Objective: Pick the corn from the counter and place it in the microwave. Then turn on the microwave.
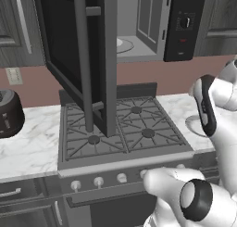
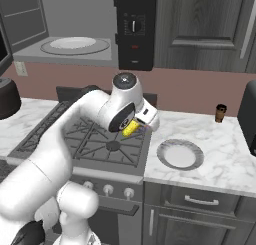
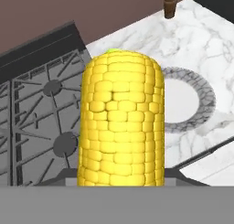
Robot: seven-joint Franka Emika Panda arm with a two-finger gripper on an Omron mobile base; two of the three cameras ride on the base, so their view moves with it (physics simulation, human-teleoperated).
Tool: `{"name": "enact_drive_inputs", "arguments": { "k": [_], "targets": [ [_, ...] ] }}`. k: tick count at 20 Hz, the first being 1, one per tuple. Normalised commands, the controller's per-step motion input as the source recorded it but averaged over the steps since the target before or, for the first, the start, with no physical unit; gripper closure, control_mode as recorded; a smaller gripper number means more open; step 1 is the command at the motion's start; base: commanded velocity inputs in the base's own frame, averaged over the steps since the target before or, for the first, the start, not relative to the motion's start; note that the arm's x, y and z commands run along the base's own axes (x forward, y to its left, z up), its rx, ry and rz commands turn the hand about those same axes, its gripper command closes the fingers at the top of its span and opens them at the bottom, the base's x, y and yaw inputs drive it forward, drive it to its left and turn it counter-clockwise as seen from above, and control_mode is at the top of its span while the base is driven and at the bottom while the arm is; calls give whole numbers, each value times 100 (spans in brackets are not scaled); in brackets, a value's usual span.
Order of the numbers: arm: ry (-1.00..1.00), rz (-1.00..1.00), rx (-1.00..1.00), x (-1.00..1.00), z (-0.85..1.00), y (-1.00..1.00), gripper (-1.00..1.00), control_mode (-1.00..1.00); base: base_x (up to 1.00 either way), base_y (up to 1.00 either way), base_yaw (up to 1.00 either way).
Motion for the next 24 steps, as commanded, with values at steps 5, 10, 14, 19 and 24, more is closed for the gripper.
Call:
{"name": "enact_drive_inputs", "arguments": {
  "k": [5,10,14,19,24],
  "targets": [
    [-3,26,-13,-62,56,52,100,-100,0,0,0],
    [-1,28,-10,-49,57,62,100,-100,0,0,0],
    [0,27,-8,-43,60,69,100,-100,0,0,0],
    [0,25,-7,-32,68,67,100,-100,0,0,0],
    [-2,20,-2,-15,72,57,100,-100,0,0,0]
  ]
}}
